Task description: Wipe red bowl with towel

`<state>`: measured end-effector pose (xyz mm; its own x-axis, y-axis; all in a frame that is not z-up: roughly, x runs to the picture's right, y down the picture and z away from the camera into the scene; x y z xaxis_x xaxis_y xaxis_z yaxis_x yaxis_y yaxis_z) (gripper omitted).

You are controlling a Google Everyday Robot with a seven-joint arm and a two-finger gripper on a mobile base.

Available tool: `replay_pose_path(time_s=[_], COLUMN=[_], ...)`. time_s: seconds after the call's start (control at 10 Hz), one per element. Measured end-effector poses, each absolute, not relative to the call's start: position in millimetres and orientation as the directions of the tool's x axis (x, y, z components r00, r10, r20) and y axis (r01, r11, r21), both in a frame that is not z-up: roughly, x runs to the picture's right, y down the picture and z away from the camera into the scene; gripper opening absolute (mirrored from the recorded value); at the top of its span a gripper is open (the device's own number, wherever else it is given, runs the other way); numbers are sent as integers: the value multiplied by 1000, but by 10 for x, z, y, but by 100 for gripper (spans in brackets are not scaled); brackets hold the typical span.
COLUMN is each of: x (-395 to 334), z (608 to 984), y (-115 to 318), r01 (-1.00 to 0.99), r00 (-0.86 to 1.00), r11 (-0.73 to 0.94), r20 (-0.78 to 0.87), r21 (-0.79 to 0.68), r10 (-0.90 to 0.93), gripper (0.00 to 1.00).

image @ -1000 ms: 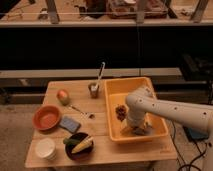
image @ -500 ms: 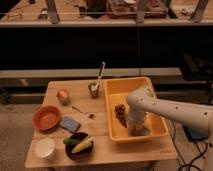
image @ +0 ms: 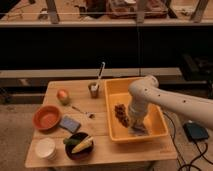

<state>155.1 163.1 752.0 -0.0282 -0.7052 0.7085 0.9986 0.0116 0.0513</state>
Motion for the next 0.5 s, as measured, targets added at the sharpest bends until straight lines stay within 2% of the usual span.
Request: replay_pose_path(time_s=[0.3, 0.5], x=[1499, 1452], z=[7072, 6951], y=[1125, 912], r01=[996, 993], r00=[-37, -46], r11=[24, 35], r20=[680, 660], r21=[81, 109], r10=[-732, -750], gripper=[0, 0])
